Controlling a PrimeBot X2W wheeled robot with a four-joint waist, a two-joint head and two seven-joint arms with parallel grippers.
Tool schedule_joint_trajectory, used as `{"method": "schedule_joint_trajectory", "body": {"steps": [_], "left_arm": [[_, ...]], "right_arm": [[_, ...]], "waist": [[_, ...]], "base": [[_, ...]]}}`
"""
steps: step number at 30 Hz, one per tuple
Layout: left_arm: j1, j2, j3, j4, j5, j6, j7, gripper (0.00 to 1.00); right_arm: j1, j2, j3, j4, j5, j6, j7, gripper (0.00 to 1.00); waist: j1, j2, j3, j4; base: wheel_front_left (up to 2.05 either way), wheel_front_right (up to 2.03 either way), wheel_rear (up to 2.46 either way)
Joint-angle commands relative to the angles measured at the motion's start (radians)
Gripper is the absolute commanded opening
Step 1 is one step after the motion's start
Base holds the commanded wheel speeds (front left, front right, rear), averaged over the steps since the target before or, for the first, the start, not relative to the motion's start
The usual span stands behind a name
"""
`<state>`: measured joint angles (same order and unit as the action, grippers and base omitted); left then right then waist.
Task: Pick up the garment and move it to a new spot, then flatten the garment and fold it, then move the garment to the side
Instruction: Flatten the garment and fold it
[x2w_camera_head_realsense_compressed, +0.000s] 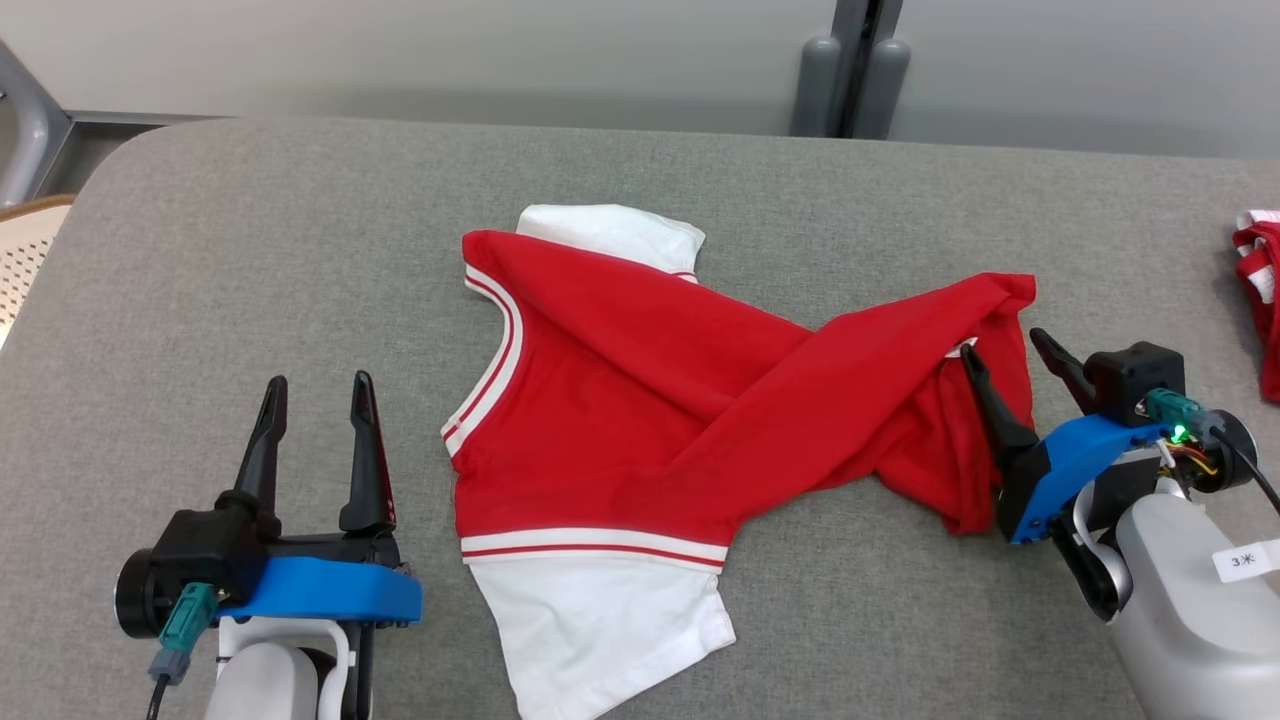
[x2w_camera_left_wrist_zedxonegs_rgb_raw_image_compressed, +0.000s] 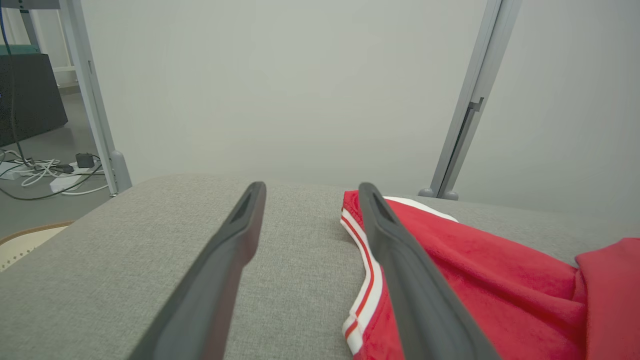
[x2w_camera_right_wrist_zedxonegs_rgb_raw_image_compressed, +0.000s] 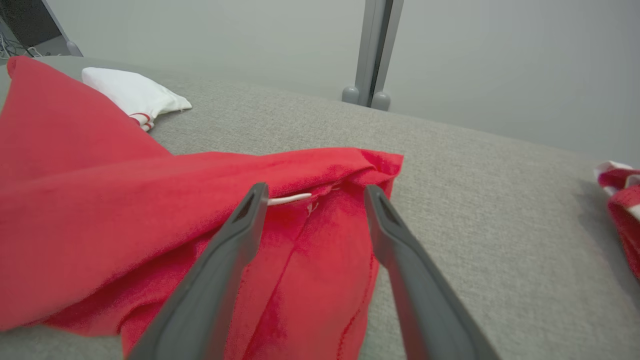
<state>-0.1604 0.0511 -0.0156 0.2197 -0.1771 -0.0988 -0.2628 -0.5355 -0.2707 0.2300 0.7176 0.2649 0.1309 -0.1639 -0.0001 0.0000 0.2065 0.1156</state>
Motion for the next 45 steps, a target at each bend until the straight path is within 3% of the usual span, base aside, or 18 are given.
{"method": "schedule_joint_trajectory", "body": {"steps": [1, 16, 17, 19, 26, 33, 45], "left_arm": [[-0.014, -0.001, -0.005, -0.002, -0.008, 0.001, -0.003, 1.0], [-0.048, -0.001, -0.016, 0.005, -0.025, 0.008, -0.003, 1.0], [-0.047, -0.001, -0.016, 0.006, -0.025, 0.008, -0.003, 1.0], [-0.044, -0.001, -0.019, 0.003, -0.025, 0.01, -0.003, 1.0], [-0.027, -0.001, -0.006, 0.008, -0.024, 0.013, -0.003, 1.0], [0.012, -0.001, 0.016, 0.009, -0.014, 0.014, -0.003, 1.0], [0.062, -0.001, 0.024, 0.003, -0.001, 0.002, -0.003, 1.0]], "right_arm": [[-0.022, -0.006, 0.003, 0.03, -0.004, 0.0, 0.0, 1.0], [-0.16, 0.013, 0.074, 0.299, 0.037, 0.0, 0.015, 1.0], [-0.163, 0.015, 0.079, 0.311, 0.05, 0.0, 0.017, 0.64], [-0.171, 0.021, 0.087, 0.324, 0.075, 0.0, 0.01, 0.0], [-0.183, 0.005, 0.126, 0.306, 0.1, 0.0, -0.07, 0.0], [-0.066, -0.029, 0.195, 0.136, 0.147, 0.0, -0.1, 0.0], [0.288, -0.089, 0.304, -0.291, 0.138, 0.0, -0.057, 0.0]], "waist": [[0.0001, 0.0, 0.01, 0.01], [0.0001, 0.0, 0.045, 0.067], [0.0001, 0.0, 0.045, 0.069], [0.0001, 0.0, 0.046, 0.071], [0.0001, 0.0, 0.028, 0.056], [0.0001, 0.0, -0.03, 0.002], [0.0001, 0.0, -0.081, -0.086]], "base": [[0.0, 0.0, 0.0], [0.0, 0.0, 0.0], [0.0, 0.0, 0.0], [0.0, 0.0, 0.0], [0.0, 0.0, 0.0], [0.0, 0.0, 0.0], [0.0, 0.0, 0.0]]}}
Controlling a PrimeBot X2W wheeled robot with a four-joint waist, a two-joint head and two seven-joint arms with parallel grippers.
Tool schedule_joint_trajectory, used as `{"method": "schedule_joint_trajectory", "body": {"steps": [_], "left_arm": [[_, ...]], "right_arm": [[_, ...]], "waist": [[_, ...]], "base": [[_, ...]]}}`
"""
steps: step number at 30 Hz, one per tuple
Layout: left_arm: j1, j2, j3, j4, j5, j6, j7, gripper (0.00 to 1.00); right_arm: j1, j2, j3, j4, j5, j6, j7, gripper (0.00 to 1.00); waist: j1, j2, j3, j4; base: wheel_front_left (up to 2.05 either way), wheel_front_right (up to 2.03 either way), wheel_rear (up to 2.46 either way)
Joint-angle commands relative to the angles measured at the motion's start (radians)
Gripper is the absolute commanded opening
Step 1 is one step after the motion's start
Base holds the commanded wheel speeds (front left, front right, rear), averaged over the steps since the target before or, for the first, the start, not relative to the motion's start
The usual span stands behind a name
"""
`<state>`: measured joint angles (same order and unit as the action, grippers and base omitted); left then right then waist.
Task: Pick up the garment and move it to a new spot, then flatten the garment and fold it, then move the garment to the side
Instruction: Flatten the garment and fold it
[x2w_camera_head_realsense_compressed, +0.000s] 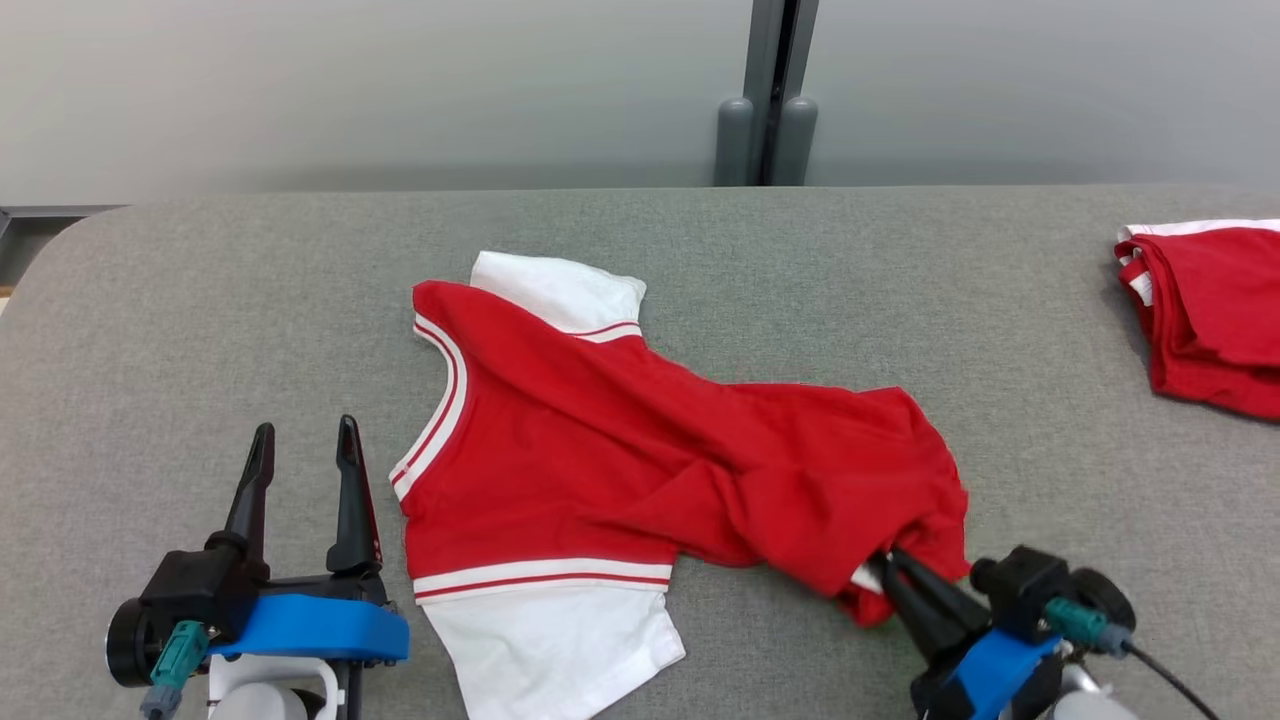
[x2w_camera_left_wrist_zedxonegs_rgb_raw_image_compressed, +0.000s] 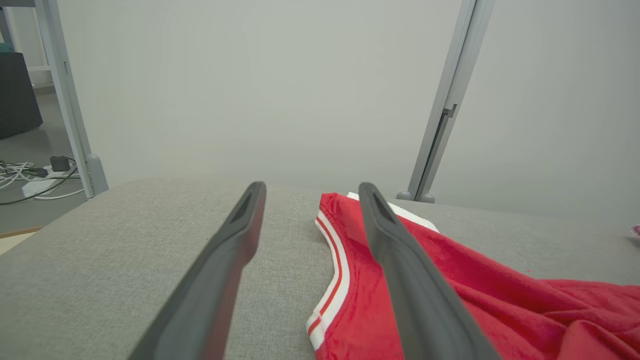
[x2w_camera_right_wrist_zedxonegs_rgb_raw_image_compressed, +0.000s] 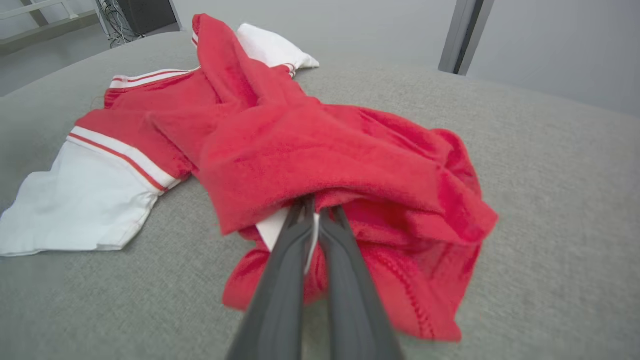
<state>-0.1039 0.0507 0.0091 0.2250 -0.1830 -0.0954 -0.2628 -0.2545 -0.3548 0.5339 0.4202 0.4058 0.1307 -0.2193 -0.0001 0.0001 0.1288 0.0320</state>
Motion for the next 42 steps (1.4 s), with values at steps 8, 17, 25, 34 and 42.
{"method": "schedule_joint_trajectory", "body": {"steps": [8, 17, 25, 34, 42], "left_arm": [[0.01, -0.001, 0.0, -0.003, 0.007, -0.005, -0.003, 1.0], [0.014, -0.001, 0.006, -0.005, 0.017, -0.009, -0.003, 1.0], [0.0, -0.001, 0.007, -0.014, 0.022, -0.009, -0.003, 1.0], [-0.023, -0.001, -0.001, -0.016, 0.022, -0.009, -0.003, 1.0], [-0.041, -0.001, -0.002, -0.016, 0.016, -0.007, -0.003, 1.0]], "right_arm": [[0.184, 0.0, 0.005, -0.198, -0.05, 0.0, 0.113, 1.0], [0.23, -0.002, -0.155, -0.37, -0.132, 0.0, 0.131, 1.0], [0.183, -0.017, -0.282, -0.463, -0.171, 0.0, 0.188, 1.0], [0.116, -0.011, -0.344, -0.293, -0.158, 0.0, 0.216, 1.0], [0.089, 0.003, -0.321, -0.066, -0.138, 0.0, 0.166, 1.0]], "waist": [[0.0001, -0.0001, -0.002, -0.021], [0.0001, -0.0001, -0.011, -0.035], [0.0001, -0.0001, 0.004, -0.031], [0.0001, -0.0001, 0.03, 0.008], [0.0001, -0.0001, 0.063, 0.049]], "base": [[0.0, 0.0, 0.0], [0.0, 0.0, 0.0], [0.0, 0.0, 0.0], [0.0, 0.0, 0.0], [0.0, 0.0, 0.0]]}}
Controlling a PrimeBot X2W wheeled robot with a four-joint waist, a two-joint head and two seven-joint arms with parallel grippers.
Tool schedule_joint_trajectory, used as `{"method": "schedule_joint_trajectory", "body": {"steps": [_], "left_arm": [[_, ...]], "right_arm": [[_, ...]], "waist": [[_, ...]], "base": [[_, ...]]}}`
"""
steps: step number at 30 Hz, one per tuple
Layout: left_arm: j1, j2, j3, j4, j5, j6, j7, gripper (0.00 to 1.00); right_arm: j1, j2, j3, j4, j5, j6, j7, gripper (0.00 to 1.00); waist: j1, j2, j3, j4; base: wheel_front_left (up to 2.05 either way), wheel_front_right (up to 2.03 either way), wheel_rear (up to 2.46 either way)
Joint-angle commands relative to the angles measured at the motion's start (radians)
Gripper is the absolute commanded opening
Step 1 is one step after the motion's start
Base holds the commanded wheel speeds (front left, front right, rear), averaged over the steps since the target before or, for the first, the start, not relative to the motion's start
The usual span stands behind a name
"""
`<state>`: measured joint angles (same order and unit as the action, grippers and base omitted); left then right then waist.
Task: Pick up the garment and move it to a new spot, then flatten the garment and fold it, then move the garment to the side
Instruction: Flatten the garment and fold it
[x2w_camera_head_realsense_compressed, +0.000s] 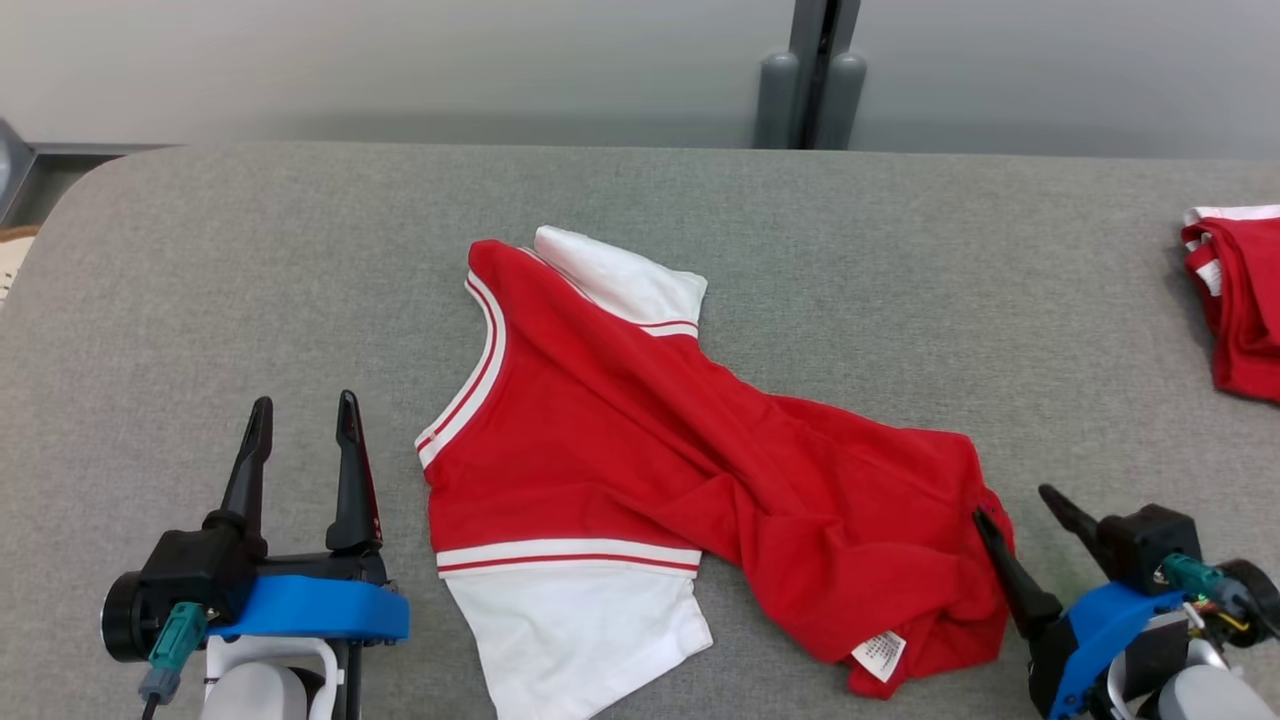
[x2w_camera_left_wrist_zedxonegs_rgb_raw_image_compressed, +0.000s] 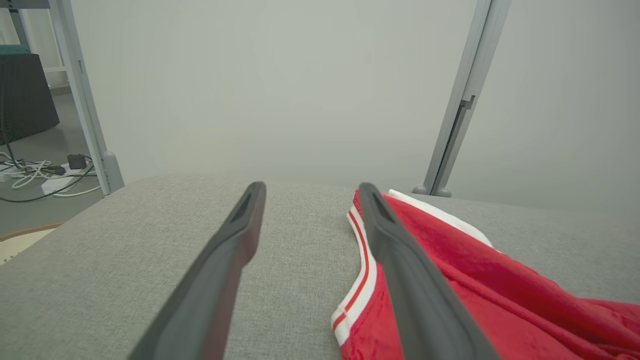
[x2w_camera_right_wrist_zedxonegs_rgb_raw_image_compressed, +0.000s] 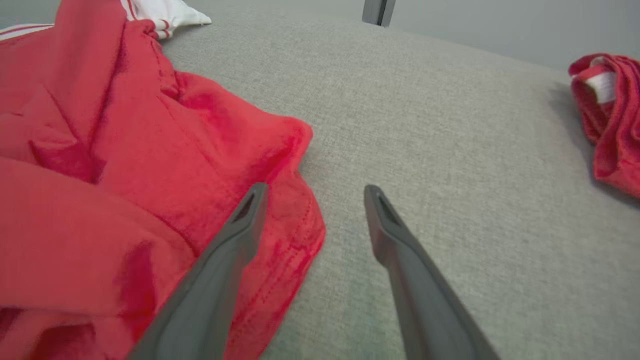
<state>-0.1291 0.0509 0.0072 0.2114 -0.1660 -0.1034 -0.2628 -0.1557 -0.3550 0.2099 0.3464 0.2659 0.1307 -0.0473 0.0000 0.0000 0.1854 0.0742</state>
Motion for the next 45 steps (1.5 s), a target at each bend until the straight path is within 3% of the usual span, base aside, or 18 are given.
{"method": "schedule_joint_trajectory", "body": {"steps": [1, 6, 7, 8, 9, 18, 30, 45], "left_arm": [[-0.017, -0.001, 0.0, -0.003, -0.002, 0.001, -0.003, 1.0], [-0.02, -0.001, 0.0, -0.001, -0.007, 0.003, -0.003, 1.0], [-0.019, -0.001, 0.0, -0.001, -0.008, 0.004, -0.003, 1.0], [-0.019, -0.001, 0.0, -0.002, -0.009, 0.005, -0.003, 1.0], [-0.019, -0.001, 0.0, -0.001, -0.01, 0.006, -0.003, 1.0], [-0.024, -0.001, 0.0, 0.003, -0.006, 0.006, -0.002, 1.0], [-0.019, -0.001, -0.002, 0.011, -0.006, 0.004, -0.003, 1.0], [0.008, -0.001, -0.006, 0.002, -0.013, 0.012, -0.003, 1.0]], "right_arm": [[-0.011, 0.004, 0.01, 0.031, 0.004, 0.0, -0.01, 1.0], [-0.027, 0.012, 0.053, 0.132, 0.023, 0.0, -0.024, 1.0], [-0.027, 0.017, 0.066, 0.145, 0.033, 0.0, -0.026, 0.69], [-0.032, 0.019, 0.072, 0.152, 0.043, 0.0, -0.034, 0.18], [-0.043, 0.016, 0.077, 0.155, 0.049, 0.0, -0.043, 0.0], [-0.146, -0.009, 0.025, 0.086, 0.132, 0.0, -0.134, 0.0], [-0.238, -0.035, -0.046, -0.122, 0.211, 0.0, -0.068, 0.0], [-0.26, 0.056, -0.125, -0.369, 0.234, 0.0, -0.006, 0.0]], "waist": [[0.0, 0.0, 0.009, 0.01], [0.0, 0.0, 0.016, 0.017], [0.0, 0.0, 0.017, 0.017], [0.0, 0.0, 0.017, 0.016], [0.0, 0.0, 0.017, 0.015], [0.0, 0.0, 0.012, 0.003], [0.0, 0.0, -0.007, 0.014], [0.0, 0.0, -0.037, 0.01]], "base": [[0.0, 0.0, 0.0], [0.0, 0.0, 0.0], [0.0, 0.0, 0.0], [0.0, 0.0, 0.0], [0.0, 0.0, 0.0], [0.0, 0.0, 0.0], [0.0, 0.0, 0.0], [0.0, 0.0, 0.0]]}}
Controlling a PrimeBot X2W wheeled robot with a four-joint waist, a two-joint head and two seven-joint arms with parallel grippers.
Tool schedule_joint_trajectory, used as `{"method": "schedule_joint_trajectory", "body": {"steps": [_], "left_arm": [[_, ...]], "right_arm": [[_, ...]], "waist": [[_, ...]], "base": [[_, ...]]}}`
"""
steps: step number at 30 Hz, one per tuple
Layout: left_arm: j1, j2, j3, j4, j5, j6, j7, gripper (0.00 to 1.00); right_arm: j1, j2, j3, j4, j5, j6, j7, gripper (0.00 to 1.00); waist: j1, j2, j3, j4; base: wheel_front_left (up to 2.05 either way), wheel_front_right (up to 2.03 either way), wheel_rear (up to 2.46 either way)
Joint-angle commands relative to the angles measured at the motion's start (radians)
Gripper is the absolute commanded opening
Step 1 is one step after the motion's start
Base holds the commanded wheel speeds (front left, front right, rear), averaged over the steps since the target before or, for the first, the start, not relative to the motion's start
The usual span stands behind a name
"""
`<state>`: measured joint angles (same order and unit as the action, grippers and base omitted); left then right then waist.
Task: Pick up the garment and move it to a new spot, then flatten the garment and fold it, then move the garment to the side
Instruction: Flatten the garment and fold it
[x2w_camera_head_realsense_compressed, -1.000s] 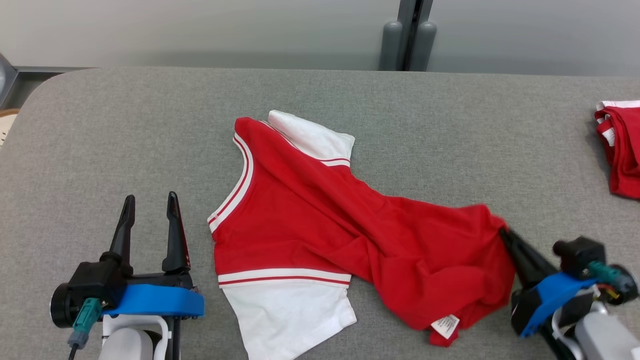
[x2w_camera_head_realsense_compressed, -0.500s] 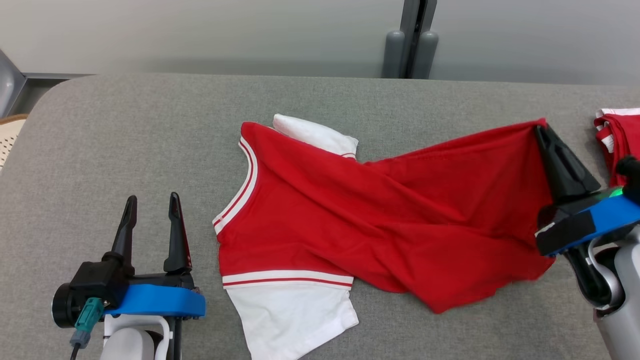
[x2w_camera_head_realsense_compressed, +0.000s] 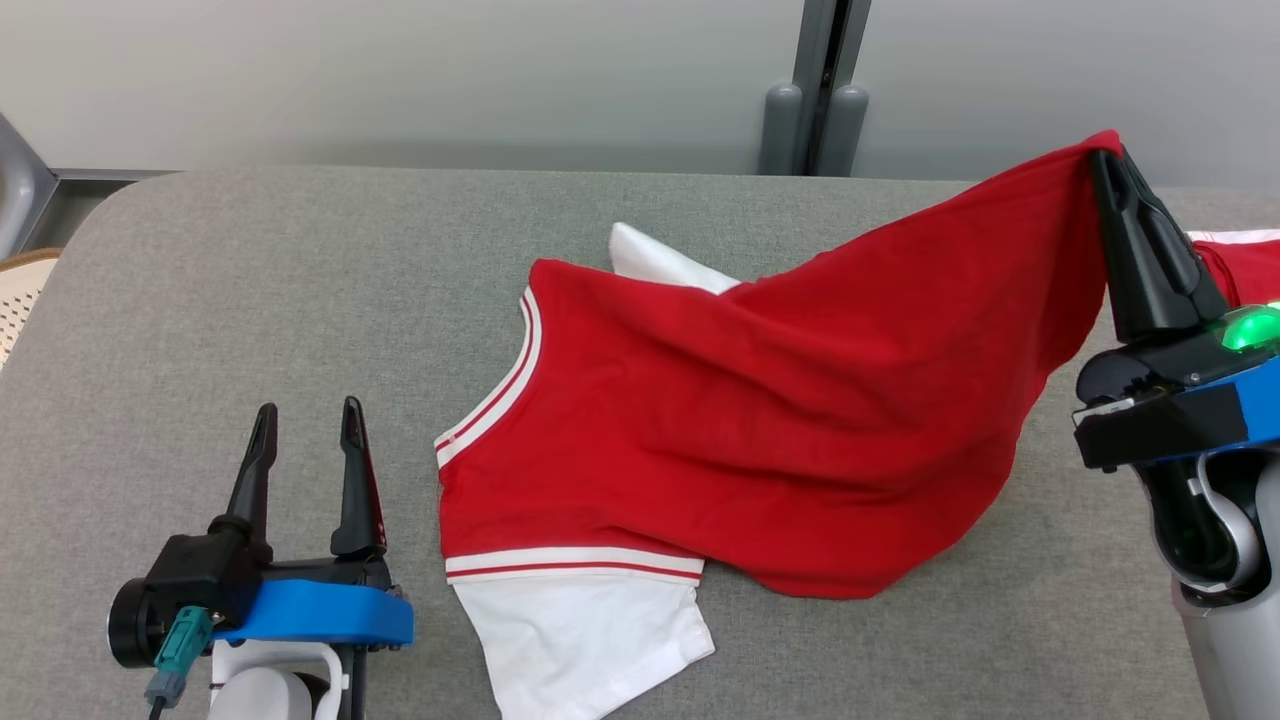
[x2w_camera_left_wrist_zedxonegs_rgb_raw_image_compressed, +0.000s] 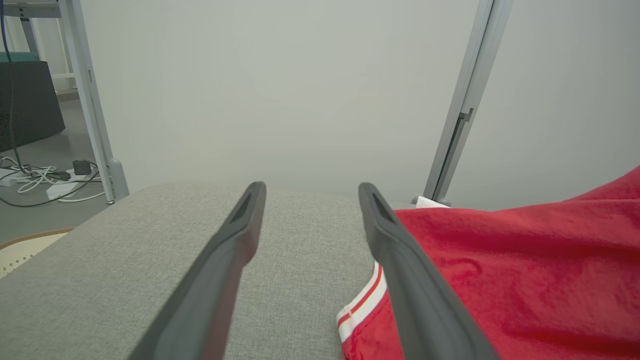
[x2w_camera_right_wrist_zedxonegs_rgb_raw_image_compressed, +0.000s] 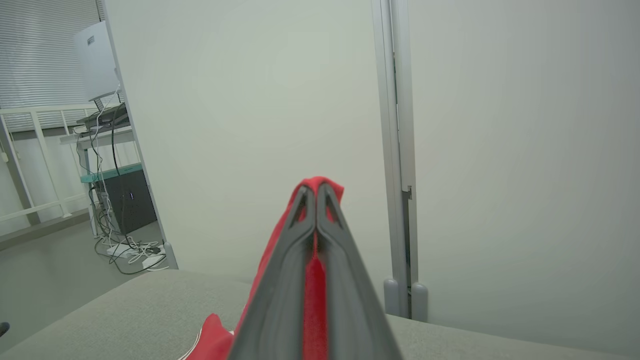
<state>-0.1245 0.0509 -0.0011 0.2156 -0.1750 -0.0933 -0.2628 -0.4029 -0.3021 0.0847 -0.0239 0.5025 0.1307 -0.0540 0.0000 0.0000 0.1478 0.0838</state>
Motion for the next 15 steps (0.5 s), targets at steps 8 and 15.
{"method": "schedule_joint_trajectory", "body": {"steps": [8, 15], "left_arm": [[0.001, -0.001, 0.001, -0.002, -0.003, 0.001, -0.003, 1.0], [-0.023, -0.001, -0.004, -0.009, -0.007, -0.002, -0.003, 1.0]], "right_arm": [[0.019, 0.029, -0.011, -0.064, -0.05, 0.0, 0.041, 0.0], [-0.055, 0.036, -0.017, 0.018, -0.074, 0.0, 0.036, 0.0]], "waist": [[0.0, 0.0, 0.002, -0.001], [0.0, 0.0, 0.033, 0.001]], "base": [[0.0, 0.0, 0.0], [0.0, 0.0, 0.0]]}}
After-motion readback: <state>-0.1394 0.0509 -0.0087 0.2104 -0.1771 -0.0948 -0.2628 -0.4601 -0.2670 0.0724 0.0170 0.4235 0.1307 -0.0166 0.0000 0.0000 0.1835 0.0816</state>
